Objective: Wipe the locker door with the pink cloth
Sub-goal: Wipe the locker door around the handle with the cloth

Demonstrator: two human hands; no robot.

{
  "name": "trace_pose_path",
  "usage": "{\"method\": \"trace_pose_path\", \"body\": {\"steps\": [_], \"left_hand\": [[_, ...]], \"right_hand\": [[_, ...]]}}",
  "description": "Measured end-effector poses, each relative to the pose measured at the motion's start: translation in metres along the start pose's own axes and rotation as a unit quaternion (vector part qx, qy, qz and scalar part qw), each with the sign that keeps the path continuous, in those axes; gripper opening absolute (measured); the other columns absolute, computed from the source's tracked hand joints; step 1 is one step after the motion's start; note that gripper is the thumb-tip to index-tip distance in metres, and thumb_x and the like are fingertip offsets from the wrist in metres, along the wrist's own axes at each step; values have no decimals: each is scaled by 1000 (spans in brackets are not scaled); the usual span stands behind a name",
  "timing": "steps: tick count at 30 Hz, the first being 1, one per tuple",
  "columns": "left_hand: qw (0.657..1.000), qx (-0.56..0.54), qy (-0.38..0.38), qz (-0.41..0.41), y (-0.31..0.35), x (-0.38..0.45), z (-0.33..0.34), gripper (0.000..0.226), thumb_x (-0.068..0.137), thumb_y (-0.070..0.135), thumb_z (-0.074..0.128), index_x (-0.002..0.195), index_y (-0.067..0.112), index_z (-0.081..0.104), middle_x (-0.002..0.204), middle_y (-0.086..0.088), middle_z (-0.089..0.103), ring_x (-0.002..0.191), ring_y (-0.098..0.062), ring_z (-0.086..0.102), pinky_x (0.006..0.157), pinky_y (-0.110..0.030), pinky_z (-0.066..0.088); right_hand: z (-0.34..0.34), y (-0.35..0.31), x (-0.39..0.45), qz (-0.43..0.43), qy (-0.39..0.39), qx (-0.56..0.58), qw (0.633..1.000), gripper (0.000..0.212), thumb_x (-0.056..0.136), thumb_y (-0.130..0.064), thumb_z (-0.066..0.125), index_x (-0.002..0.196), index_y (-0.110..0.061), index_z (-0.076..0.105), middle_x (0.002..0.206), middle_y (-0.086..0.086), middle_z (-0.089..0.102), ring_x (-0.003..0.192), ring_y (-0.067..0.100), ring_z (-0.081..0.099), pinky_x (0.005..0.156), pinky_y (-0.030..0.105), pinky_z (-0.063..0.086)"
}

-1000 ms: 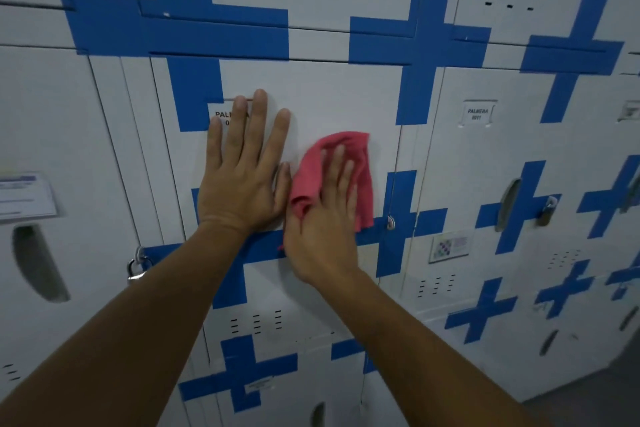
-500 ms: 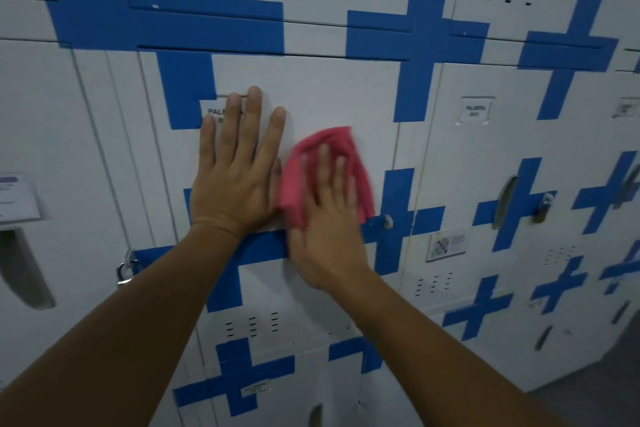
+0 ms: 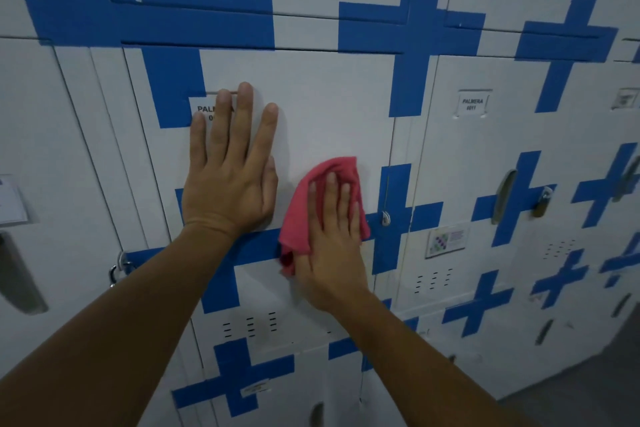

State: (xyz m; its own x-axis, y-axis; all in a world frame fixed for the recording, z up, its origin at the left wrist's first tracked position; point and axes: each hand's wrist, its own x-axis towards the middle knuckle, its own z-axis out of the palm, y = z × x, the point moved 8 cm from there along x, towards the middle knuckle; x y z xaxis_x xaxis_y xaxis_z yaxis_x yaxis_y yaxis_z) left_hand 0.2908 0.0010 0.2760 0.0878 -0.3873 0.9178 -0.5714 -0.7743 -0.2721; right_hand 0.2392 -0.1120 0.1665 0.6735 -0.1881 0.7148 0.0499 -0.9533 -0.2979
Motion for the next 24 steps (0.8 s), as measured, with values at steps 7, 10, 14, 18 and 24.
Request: {"method": "trace_pose_path", "body": {"steps": [7, 10, 14, 18, 24], "left_hand": [[1000, 2, 4, 0, 0, 1, -1, 66, 102, 32, 32, 161, 12, 10, 165, -21, 9, 153, -40, 7, 124, -56, 3], [1000, 0, 7, 2, 0, 0, 0, 65, 102, 31, 33, 161, 12, 11, 165, -21, 10, 153, -40, 7, 124, -55, 2], [1000, 3, 0, -3, 0, 0, -1, 66, 102, 33, 32, 161, 13, 8, 166, -20, 7, 153, -38, 5, 124, -54, 2], [1000, 7, -8, -2, 0, 0, 0, 66, 102, 33, 31, 161, 13, 8, 166, -20, 7, 153, -39, 5, 124, -53, 0], [1000, -10, -21, -8, -1, 1, 0, 66, 103, 33, 30, 161, 14, 6, 166, -20, 6, 153, -39, 4, 124, -55, 2]], "right_hand": [[11, 56, -50, 151, 23, 142, 978, 80, 102, -51, 33, 139, -53, -37, 151, -31, -37, 149, 6, -25, 125, 49, 0], [38, 65, -81, 212, 10, 181, 960, 81, 91, -73, 31, 130, -64, -40, 150, -36, -35, 152, 9, -15, 125, 49, 7], [52, 66, -74, 301, -7, 219, 928, 96, 60, -101, 19, 126, -61, -39, 166, -4, -15, 154, 22, -1, 125, 48, 8], [-7, 27, -20, 120, 45, 121, 984, 93, 97, -56, 43, 135, -50, -42, 151, -24, -42, 146, 4, -29, 116, 25, -23], [-66, 8, 51, -22, 81, 24, 996, 85, 104, -46, 38, 136, -50, -41, 151, -26, -36, 143, -2, -32, 119, 26, -19]]}}
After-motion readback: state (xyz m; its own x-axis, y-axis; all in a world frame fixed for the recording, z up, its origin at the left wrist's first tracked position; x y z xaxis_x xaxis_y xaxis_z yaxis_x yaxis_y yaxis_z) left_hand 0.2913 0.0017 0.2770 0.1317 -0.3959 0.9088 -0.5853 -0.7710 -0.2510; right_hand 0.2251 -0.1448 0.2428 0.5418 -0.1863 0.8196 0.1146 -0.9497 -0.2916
